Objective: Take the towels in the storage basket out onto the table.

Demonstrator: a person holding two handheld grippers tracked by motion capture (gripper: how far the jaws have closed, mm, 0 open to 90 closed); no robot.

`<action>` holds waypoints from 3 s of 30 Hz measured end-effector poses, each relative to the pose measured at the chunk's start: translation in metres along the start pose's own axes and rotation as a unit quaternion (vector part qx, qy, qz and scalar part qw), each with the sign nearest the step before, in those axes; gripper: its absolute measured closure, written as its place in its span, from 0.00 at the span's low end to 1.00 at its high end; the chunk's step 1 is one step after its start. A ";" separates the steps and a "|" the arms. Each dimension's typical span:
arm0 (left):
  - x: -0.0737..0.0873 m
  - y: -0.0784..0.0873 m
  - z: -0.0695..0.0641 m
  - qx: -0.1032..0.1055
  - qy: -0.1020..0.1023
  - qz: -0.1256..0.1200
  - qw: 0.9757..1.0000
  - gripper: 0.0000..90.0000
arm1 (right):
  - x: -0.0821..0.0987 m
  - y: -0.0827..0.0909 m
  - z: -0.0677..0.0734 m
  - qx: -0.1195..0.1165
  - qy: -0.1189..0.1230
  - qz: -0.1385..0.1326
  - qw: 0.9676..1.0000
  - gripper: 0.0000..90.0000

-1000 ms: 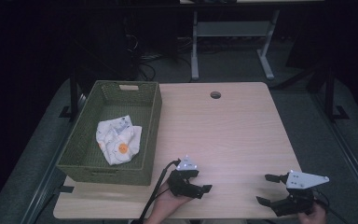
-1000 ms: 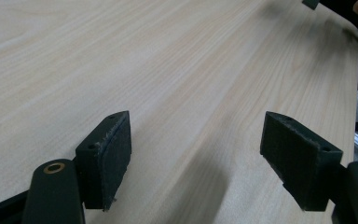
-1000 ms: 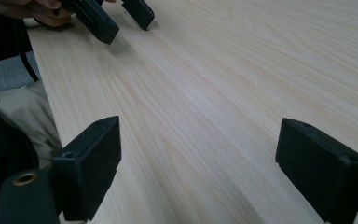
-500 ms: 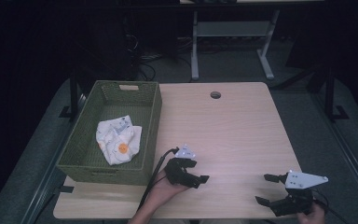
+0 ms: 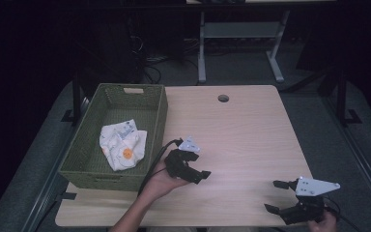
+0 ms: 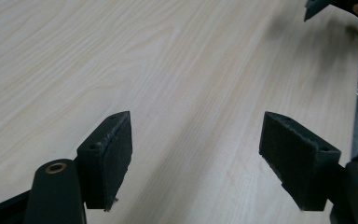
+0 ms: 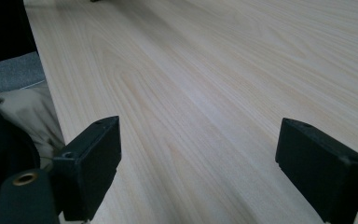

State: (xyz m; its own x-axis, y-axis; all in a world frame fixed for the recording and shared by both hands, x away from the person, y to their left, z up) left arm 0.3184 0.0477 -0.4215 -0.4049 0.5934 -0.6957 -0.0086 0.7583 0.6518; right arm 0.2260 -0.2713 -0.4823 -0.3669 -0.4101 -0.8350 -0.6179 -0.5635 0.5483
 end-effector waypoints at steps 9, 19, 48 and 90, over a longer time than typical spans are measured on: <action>-0.023 0.039 -0.008 0.023 -0.006 -0.022 0.999 0.29 | 0.000 0.000 0.001 0.000 0.002 0.001 1.000 0.15; -0.034 0.085 -0.001 0.042 -0.006 -0.053 0.998 0.29 | -0.001 -0.002 0.001 -0.002 0.007 0.002 1.000 0.15; 0.005 0.173 0.050 -0.017 0.050 -0.083 0.995 0.28 | -0.001 -0.004 -0.001 0.005 0.005 0.005 1.000 0.15; 0.086 0.182 0.136 -0.148 0.207 0.020 0.967 0.29 | -0.002 0.001 -0.001 0.007 0.006 -0.007 1.000 0.15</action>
State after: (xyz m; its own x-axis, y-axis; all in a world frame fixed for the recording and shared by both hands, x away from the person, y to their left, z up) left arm 0.4061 0.2734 -0.4031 -0.7413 0.4146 -0.5278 -0.2217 0.5910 0.7756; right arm 0.2272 -0.2717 -0.4800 -0.3493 -0.4113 -0.8419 -0.6328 -0.5591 0.5357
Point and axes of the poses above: each handheld gripper's, and its own axes: y roughly backward along the jaws, x roughly out of its underside, z roughly to its left, the point moved 4 cm from there along -y, roughly forward along the jaws, and after that the axes turned 14 degrees about x, right-handed, at the moved point
